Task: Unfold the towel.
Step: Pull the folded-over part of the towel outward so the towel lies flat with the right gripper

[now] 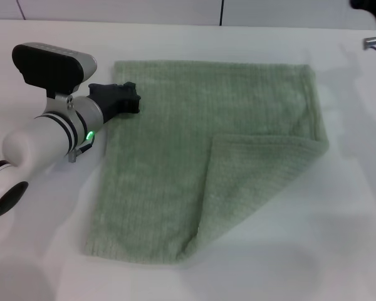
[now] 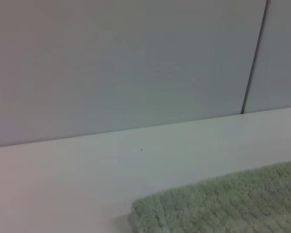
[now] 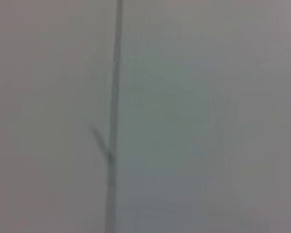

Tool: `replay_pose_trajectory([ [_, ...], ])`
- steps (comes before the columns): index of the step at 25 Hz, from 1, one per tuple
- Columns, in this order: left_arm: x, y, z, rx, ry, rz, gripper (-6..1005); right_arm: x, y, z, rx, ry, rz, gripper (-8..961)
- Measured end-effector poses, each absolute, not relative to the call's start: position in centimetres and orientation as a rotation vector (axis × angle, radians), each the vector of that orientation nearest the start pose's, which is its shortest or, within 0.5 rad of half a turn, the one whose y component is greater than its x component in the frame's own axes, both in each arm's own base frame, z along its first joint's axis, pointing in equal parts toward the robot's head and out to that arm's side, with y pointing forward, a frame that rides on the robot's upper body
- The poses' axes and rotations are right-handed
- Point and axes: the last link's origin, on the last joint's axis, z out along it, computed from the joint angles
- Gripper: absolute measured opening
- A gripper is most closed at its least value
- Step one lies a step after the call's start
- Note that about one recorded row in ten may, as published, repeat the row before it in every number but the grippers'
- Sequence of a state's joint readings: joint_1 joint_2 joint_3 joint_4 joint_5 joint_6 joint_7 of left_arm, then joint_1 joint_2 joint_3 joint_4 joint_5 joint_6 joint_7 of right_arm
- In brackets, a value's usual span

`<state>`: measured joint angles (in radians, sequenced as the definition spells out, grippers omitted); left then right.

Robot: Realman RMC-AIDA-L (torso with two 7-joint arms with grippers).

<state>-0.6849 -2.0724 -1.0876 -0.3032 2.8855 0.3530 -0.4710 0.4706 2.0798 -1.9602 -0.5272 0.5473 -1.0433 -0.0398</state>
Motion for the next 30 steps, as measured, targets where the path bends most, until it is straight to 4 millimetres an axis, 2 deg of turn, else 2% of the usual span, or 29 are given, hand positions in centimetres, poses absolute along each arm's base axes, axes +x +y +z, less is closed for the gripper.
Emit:
replay_pose_trajectory([
  [5,-28.0,40.5,-8.5,-2.010,-0.845,-0.312,-2,19.3,39.1,-1.7,-1.753,0.331,0.954,815],
  [9,-27.9,40.4,-8.6,-2.011,-0.847,-0.318,-2,17.0,39.7,-2.6,-1.903,0.391,0.913,815],
  [19,-27.7,40.4,-8.7,-2.020,-0.841,-0.323,-2,11.4,39.9,-4.9,-2.107,0.410,0.582,815],
  [24,-27.6,40.4,-8.7,-2.021,-0.840,-0.325,-1,10.1,40.0,-5.6,-2.139,0.392,0.457,814],
  [30,-27.5,40.4,-8.7,-2.021,-0.840,-0.332,-1,10.0,40.2,-5.3,-2.133,0.407,0.450,812],
])
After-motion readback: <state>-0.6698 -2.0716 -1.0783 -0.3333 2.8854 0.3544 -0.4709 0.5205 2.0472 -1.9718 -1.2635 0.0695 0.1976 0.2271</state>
